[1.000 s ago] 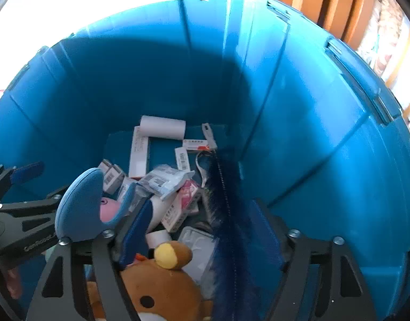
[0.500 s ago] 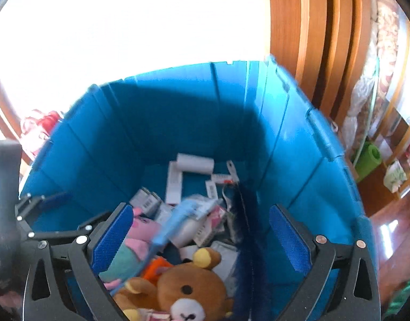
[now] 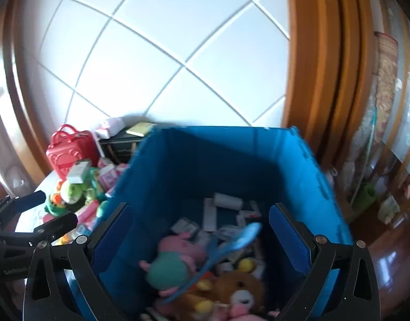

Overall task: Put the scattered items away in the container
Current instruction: 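Withdraw both grippers from the crate back over the pile, then grasp the yellow duck sand clip with the left gripper while the right grasps the Kotex pad pack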

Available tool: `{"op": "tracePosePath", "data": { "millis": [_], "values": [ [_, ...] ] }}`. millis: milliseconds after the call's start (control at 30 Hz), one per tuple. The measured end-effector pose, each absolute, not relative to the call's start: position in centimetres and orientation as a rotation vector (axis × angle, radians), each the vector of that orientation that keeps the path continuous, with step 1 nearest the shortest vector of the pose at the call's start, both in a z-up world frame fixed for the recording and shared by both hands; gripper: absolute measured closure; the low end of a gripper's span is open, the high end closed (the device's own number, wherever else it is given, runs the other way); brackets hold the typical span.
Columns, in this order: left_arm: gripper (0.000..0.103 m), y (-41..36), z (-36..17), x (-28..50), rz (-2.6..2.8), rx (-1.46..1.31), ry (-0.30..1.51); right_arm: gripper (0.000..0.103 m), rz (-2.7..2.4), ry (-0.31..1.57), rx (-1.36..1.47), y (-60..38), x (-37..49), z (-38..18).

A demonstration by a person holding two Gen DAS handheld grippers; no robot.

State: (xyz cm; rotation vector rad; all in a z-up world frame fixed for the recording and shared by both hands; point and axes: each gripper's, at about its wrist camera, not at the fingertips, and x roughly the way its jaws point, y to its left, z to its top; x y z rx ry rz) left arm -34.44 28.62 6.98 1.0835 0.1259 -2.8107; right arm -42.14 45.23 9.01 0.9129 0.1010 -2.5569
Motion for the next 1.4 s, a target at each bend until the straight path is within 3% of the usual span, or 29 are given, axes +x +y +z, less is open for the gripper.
{"op": "tracePosePath", "data": {
  "millis": [433,667,967,1400],
  "values": [
    [0.013,2.5,3.9,-23.9,-2.617,1.044,0.096,0.0,-2.45,0.104,0.866,23.3,-33.4,6.2],
    [0.013,-7.2,-0.7,-22.2,-2.533,1.104,0.138,0.0,-2.397,0.158,0.993,16.1,-31.8,1.4],
    [0.013,-11.6,-10.4,-23.4,-2.405,1.237,0.313,0.0,-2.282,0.166,1.212,12.2,-33.7,-8.8],
    [0.013,-11.7,-24.4,-25.9,-2.22,1.505,0.318,0.0,-2.132,0.188,1.499,10.7,-38.9,-22.4]
  ]
}}
